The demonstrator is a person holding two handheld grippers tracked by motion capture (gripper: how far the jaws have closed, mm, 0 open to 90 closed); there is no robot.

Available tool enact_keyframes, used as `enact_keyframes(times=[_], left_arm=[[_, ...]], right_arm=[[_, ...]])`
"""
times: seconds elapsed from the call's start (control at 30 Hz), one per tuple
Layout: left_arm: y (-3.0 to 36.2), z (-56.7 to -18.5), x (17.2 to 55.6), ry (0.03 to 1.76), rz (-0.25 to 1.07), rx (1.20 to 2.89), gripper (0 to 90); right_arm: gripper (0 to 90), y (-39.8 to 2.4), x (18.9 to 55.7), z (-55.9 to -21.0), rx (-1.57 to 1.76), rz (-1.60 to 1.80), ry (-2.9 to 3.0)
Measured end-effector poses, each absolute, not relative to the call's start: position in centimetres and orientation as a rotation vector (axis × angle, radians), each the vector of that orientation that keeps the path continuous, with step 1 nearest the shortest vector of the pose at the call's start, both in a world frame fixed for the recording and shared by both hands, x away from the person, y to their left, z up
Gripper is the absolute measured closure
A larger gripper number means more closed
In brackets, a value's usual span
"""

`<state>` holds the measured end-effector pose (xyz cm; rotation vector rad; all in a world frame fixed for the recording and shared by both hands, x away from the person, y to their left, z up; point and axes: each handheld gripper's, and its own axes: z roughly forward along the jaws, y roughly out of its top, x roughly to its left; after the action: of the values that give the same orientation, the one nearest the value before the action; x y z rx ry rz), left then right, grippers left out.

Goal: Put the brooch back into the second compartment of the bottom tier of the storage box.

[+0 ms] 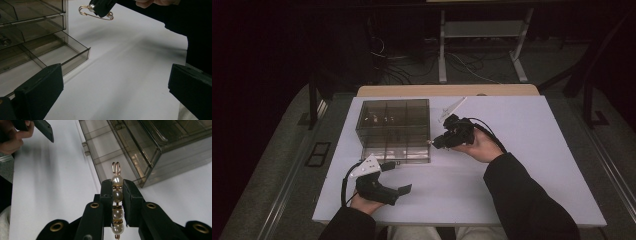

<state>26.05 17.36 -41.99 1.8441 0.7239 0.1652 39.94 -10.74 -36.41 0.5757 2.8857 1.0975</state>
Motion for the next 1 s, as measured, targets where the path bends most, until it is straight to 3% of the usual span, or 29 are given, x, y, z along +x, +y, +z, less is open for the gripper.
enact_keyframes(times=[1.0], left_arm=[[17.9,-42.0,26.2,0.733,0.189,1.841,0.0]], right_arm=[[78.5,-5.1,41.1,-36.1,0.5,1.121,2.91]])
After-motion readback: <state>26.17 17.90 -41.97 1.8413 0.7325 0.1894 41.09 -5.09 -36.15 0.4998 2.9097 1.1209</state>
